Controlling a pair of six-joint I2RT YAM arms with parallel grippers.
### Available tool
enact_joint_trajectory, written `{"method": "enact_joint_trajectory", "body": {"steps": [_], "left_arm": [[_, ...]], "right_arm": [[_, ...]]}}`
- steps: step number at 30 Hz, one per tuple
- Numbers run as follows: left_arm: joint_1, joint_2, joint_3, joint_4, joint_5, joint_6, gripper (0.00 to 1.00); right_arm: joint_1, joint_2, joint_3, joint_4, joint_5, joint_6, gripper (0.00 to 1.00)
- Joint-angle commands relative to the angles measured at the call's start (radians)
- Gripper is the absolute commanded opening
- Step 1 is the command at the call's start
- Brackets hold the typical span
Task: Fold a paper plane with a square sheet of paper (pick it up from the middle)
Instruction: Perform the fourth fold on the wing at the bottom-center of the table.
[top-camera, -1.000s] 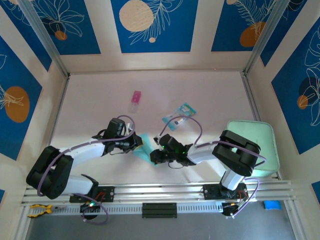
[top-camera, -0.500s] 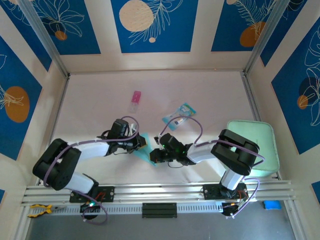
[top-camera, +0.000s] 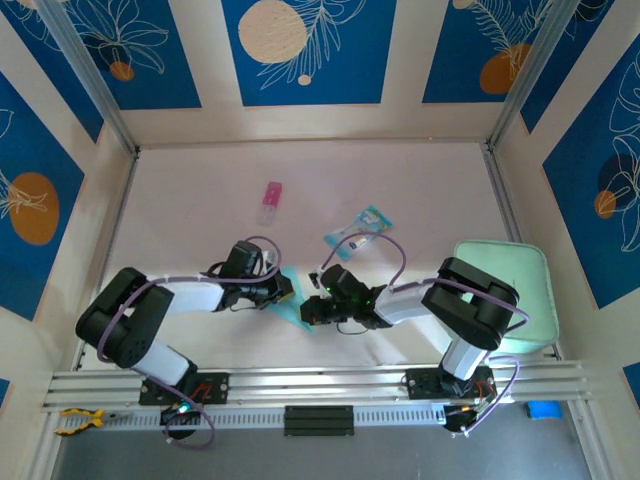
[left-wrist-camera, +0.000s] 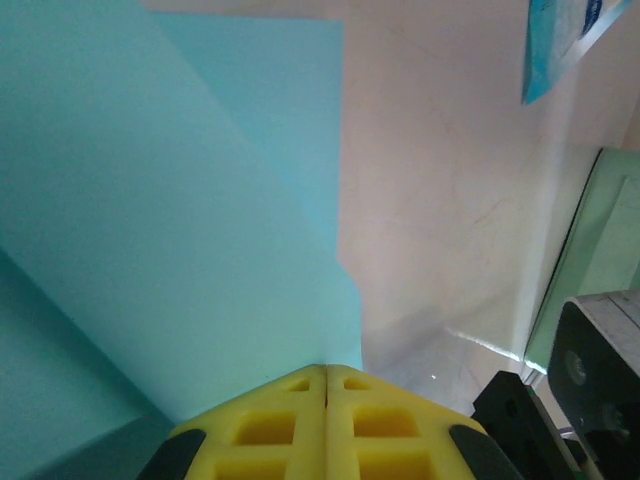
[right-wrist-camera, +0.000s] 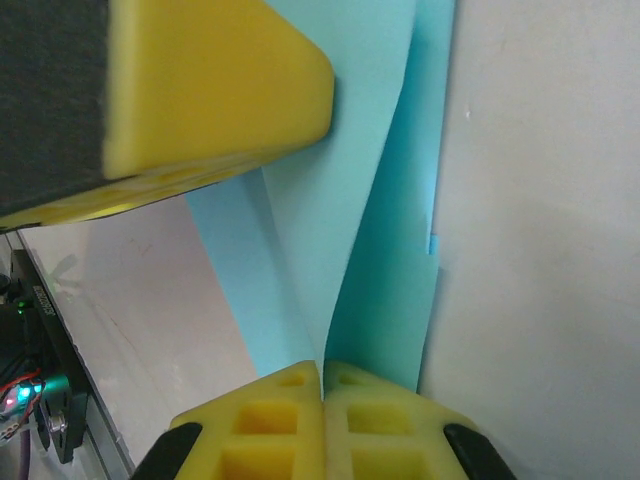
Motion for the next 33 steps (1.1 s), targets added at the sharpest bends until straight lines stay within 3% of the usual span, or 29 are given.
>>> {"method": "enact_joint_trajectory", "body": {"steps": [1, 19, 33], "left_arm": [[-0.008, 0.021, -0.015, 0.015, -0.021, -0.008, 0.01], [-0.008, 0.065, -0.009, 0.022, -0.012, -0.003, 0.01], [-0.006, 0.093, -0.008, 0.001, -0.009, 0.012, 0.0]], "right_arm": [[-0.006, 0.023, 0.006, -0.093, -0.023, 0.007, 0.06], [-0.011, 0.043, 0.029, -0.137, -0.033, 0.012, 0.07], [-0.012, -0.019, 0.032, -0.181, -0.056, 0.015, 0.14]]}}
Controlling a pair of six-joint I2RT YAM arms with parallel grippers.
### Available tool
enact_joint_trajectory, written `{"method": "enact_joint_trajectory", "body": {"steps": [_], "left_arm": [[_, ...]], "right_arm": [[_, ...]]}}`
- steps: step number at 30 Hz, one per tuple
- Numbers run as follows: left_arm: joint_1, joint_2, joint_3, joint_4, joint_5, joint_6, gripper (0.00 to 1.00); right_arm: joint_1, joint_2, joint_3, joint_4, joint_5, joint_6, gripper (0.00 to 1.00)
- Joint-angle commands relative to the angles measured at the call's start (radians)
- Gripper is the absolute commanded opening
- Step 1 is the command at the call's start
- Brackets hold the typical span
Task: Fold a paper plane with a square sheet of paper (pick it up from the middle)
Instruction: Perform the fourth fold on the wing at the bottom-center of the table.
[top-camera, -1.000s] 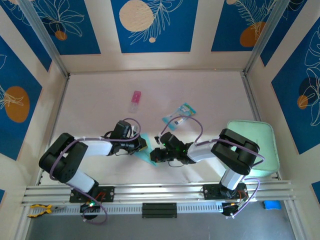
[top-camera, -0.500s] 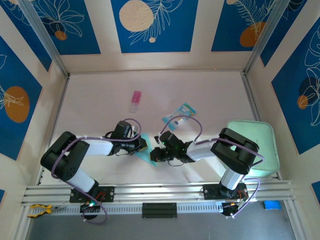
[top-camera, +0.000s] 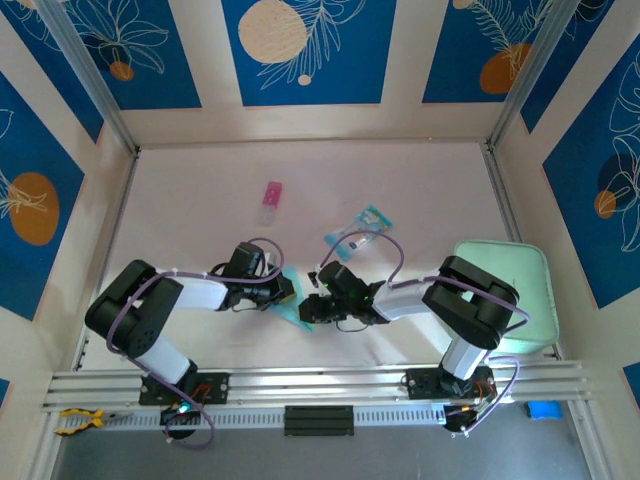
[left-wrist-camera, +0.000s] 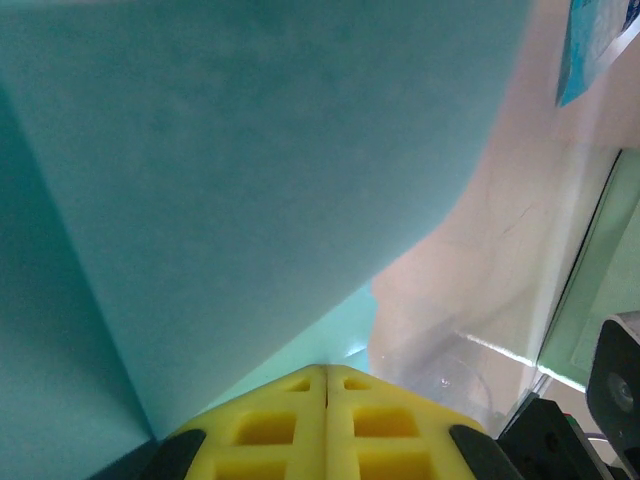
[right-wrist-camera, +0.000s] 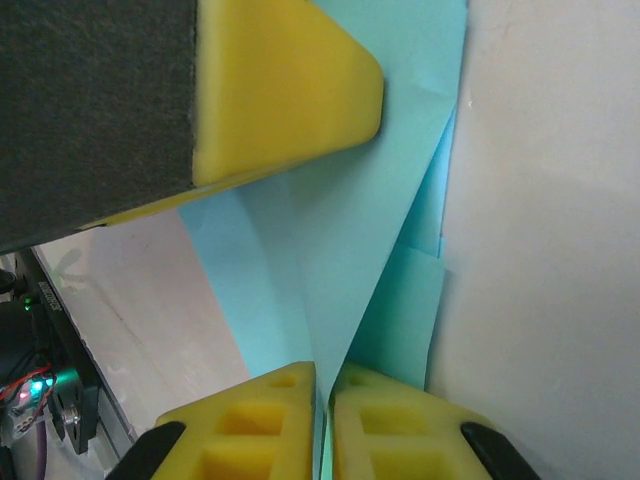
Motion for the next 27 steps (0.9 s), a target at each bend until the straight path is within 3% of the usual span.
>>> {"method": "enact_joint_trajectory", "body": {"steps": [1, 11, 17, 27], "left_arm": [[-0.007, 0.029, -0.008, -0.047, -0.013, 0.013, 0.0], [-0.006, 0.019, -0.014, -0.046, -0.013, 0.013, 0.0], [-0.006, 0.013, -0.017, -0.046, -0.015, 0.013, 0.0], [-0.006, 0.013, -0.021, -0.045, -0.021, 0.013, 0.0]], "right_arm": [[-0.001, -0.027, -0.011, -0.102, -0.023, 0.007, 0.15], [0.018, -0.039, -0.029, -0.13, -0.024, 0.016, 0.16], [0.023, -0.035, -0.043, -0.114, -0.045, 0.023, 0.07], [0.028, -0.061, -0.083, -0.105, -0.066, 0.032, 0.11]]}}
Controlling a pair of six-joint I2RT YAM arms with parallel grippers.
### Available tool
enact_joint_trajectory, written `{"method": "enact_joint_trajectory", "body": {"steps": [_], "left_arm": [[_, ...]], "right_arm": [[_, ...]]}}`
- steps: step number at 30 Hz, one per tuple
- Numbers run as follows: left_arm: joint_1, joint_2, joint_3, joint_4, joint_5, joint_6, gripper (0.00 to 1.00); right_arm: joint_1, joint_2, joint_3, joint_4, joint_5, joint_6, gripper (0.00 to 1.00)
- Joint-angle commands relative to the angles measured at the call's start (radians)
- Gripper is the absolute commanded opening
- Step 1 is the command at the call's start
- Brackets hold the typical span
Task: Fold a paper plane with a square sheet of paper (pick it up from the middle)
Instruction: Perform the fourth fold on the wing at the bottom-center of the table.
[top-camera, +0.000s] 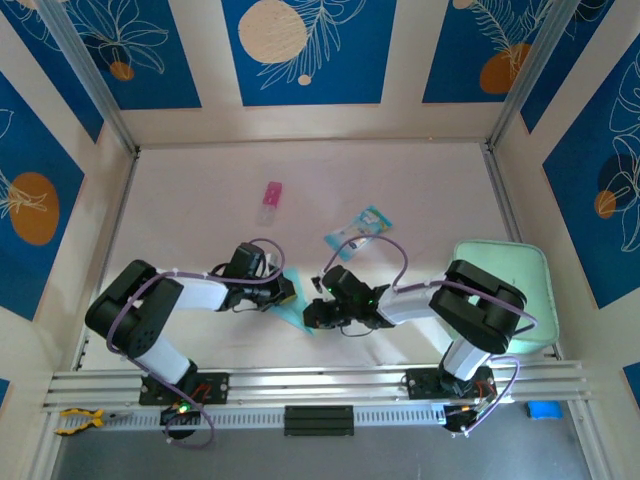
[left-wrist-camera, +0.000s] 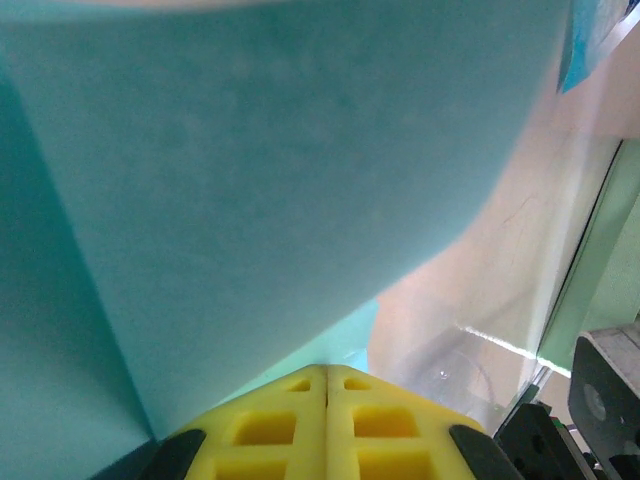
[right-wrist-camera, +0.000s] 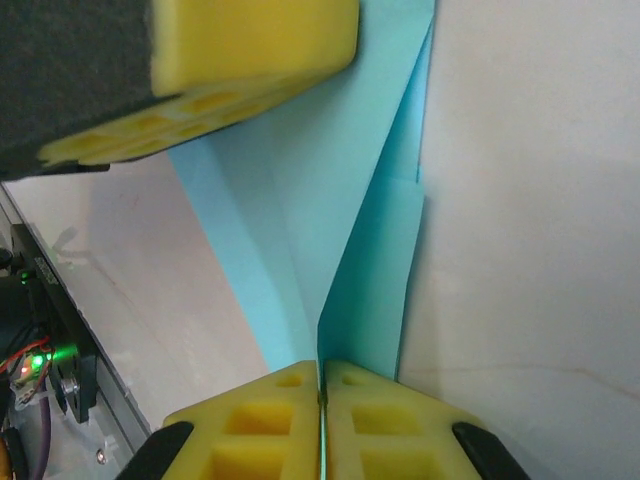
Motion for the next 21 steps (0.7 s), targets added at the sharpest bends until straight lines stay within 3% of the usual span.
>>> {"method": "enact_joint_trajectory", "body": {"steps": [1, 12, 21], "left_arm": [[-0.004, 0.013, -0.021, -0.044, -0.028, 0.011, 0.0], [-0.003, 0.008, -0.023, -0.044, -0.031, 0.008, 0.0], [-0.002, 0.01, -0.024, -0.043, -0.029, 0.009, 0.0]], "right_arm": [[0.013, -0.018, -0.036, -0.087, -0.054, 0.006, 0.11], [0.01, -0.025, -0.048, -0.094, -0.07, -0.002, 0.06], [0.01, -0.051, -0.036, -0.154, -0.04, -0.027, 0.2]]}}
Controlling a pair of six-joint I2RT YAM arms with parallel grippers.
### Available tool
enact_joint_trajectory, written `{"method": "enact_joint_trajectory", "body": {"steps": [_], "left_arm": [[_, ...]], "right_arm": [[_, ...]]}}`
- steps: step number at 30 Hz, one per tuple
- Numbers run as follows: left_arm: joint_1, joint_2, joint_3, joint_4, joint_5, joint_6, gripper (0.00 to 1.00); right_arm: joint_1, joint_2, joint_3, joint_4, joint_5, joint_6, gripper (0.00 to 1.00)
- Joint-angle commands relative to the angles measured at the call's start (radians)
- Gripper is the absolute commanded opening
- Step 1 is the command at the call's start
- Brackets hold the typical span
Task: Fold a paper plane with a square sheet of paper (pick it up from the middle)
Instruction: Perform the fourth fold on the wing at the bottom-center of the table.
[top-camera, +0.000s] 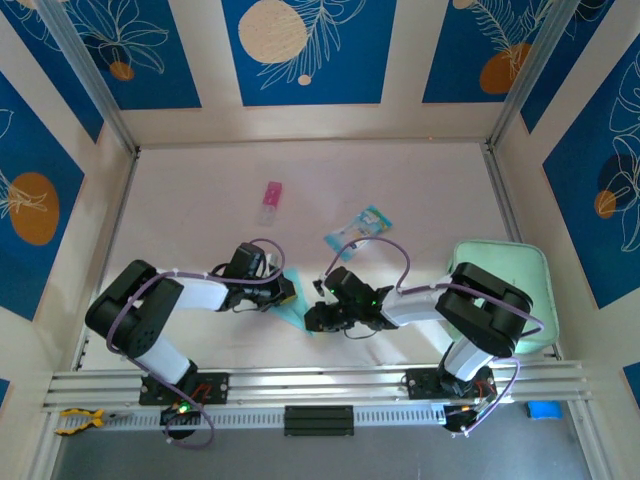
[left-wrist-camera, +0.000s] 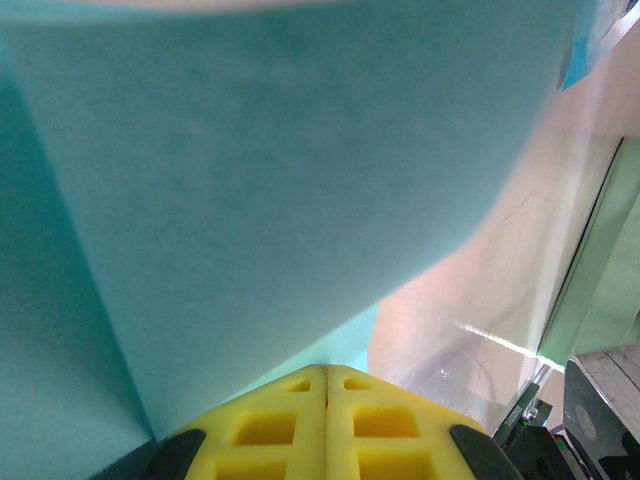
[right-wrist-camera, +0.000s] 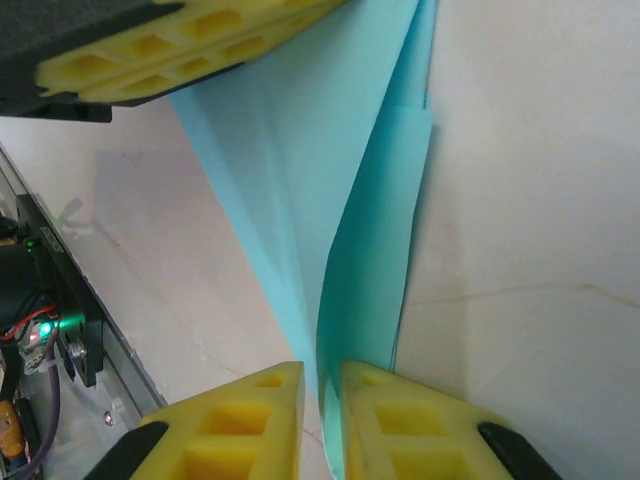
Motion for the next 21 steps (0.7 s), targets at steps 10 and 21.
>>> {"method": "enact_joint_trajectory", "body": {"steps": [10, 21], "left_arm": [[-0.002, 0.011, -0.022, -0.04, -0.027, 0.007, 0.0], [-0.003, 0.012, -0.022, -0.039, -0.025, 0.009, 0.0]], "right_arm": [[0.025, 0.018, 0.02, -0.185, 0.029, -0.052, 0.11], [0.02, -0.029, -0.003, -0.201, 0.031, -0.052, 0.17]]}}
